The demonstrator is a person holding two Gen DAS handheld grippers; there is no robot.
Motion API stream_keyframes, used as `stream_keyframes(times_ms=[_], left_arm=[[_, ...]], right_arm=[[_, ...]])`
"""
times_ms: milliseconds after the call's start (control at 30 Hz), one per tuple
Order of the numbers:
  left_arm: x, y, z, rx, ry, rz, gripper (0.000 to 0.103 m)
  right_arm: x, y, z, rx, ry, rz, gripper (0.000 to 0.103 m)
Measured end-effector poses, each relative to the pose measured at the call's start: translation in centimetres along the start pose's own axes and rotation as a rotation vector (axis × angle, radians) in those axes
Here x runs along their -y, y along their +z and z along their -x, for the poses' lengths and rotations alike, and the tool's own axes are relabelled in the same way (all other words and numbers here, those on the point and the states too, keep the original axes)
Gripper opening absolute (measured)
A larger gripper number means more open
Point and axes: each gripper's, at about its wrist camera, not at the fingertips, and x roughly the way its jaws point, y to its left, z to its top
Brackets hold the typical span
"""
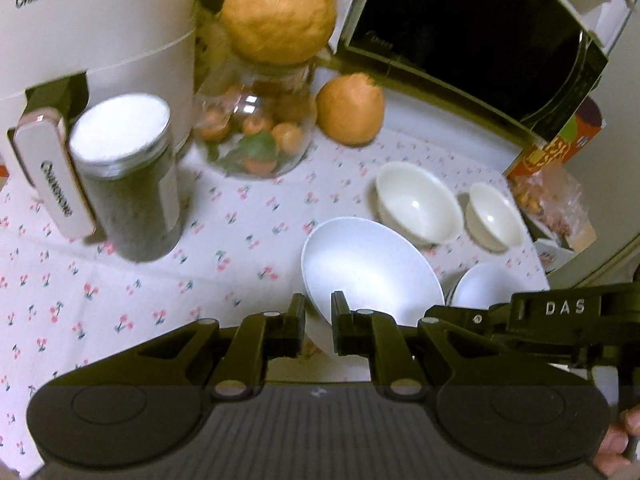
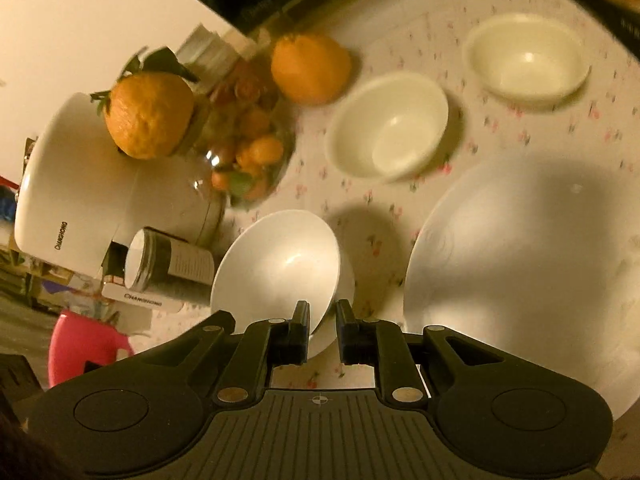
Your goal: Organize plates and bowls
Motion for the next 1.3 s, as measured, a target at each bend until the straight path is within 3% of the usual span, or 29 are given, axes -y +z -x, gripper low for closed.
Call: stream_keyframes(times_ms=[267,933,1133,1300], left_arm=[[-1.0,-0.5,-0.6,-0.073,0.054,-0.052,0.012],[-3.1,-0.9,-0.7,-0.151,0.069,-0.046,0.013],[-3.1,-0.9,-0.9,-0.164,0.046,-0.031,0.023],[-2.9,-0.8,-0.6,-0.150,0.040,-0.039,0.031]], right_arm=[[-1.1,-1.3,-1.9,-0.050,-0.028,0.052,0.016],[-2.5,-2.2,-3.6,-0.088,-0.001,0.099,0.016],[-2.3,-1.9,-3.5,-0.093,0.017,0.083,0.017],[-2.4,-1.5,-2.9,-0.079,0.027,0.079,0.034]])
